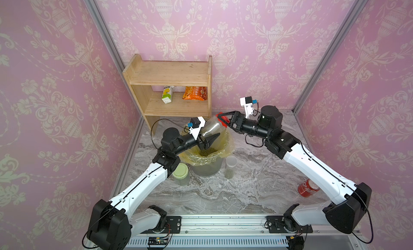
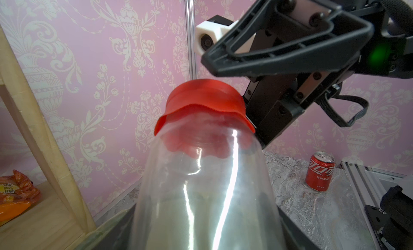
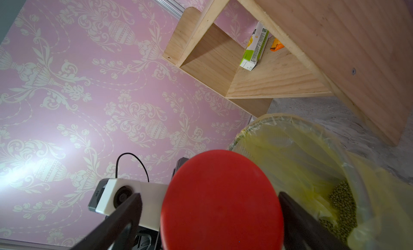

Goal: Empty moldy mung beans from jars
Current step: Unscrew the lid from the jar.

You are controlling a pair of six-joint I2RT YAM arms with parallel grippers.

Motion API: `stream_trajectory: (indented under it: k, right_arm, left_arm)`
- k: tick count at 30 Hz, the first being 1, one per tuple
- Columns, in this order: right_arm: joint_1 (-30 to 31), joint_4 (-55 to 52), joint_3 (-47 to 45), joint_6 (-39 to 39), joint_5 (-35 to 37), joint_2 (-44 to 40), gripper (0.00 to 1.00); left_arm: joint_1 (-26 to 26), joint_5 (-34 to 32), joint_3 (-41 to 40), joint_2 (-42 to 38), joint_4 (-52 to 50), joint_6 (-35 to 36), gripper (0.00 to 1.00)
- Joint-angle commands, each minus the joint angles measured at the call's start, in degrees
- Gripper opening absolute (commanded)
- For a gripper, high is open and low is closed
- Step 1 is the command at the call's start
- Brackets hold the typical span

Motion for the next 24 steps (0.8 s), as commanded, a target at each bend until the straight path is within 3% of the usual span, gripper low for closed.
stream_trajectory:
  k: [1,12,16,24]
  right_arm:
    - [-0.18,2.72,-0.24,1.77,0.29,0.56,0.89]
    - [0.81,0.89,1.56,-0.17,0.08,1.93,0.75]
    - [1.48,-2.21,2.75,-3.63,2.10,1.48,0.69]
    - [1.48,1.72,0.32,-4.61,1.82,0.82,0.65]
  left_arm:
    - [0.41,-0.14,0.11,-1.22,-1.04,1.60,0.44]
    - [0.41,-1.84,0.55,0.09,0.46,0.09,0.44]
    - [0.38,-3.94,0.63,0.78,0.88,-3.24,0.44]
    - [0.41,-4.70,1.20,1.60,1.43,-10.90,0.43]
